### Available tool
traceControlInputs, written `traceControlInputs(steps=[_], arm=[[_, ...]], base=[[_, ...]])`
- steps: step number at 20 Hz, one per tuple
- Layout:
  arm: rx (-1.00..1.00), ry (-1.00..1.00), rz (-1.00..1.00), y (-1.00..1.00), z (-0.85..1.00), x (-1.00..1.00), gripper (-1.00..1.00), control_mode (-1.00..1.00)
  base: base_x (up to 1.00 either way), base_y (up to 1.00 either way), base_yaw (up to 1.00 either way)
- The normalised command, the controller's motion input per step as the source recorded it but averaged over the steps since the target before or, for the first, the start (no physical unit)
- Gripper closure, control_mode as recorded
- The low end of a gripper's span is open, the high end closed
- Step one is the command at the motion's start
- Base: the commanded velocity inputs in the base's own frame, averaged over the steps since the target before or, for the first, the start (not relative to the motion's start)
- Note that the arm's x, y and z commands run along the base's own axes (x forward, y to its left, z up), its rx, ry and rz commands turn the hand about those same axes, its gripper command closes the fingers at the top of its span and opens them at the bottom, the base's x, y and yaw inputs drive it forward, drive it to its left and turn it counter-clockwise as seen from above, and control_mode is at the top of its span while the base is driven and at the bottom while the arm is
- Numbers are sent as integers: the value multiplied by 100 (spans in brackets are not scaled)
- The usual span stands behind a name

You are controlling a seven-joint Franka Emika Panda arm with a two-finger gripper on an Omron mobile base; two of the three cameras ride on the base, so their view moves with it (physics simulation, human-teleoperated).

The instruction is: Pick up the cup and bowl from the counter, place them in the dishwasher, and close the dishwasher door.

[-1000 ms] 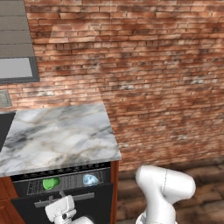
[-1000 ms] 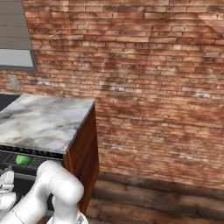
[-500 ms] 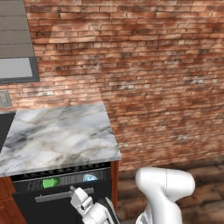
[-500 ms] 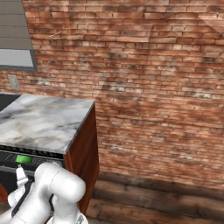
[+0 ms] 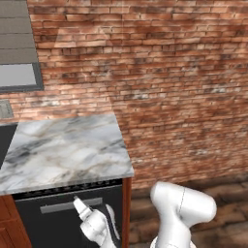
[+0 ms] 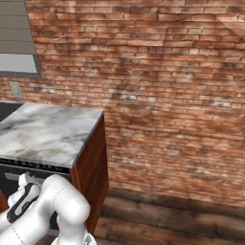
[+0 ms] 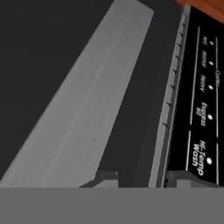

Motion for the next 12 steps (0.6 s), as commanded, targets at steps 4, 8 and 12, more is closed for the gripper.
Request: traceControlInputs(steps=[4,8,12], arm=[[-27,-9,-37,0,-66,98,-100,-100],[-24,-11,-32,0,-59,84,-100,-100],[-15,-4,-21,0,-25,57,-100,-100]], base=[[0,0,0],[0,0,0],[0,0,0]])
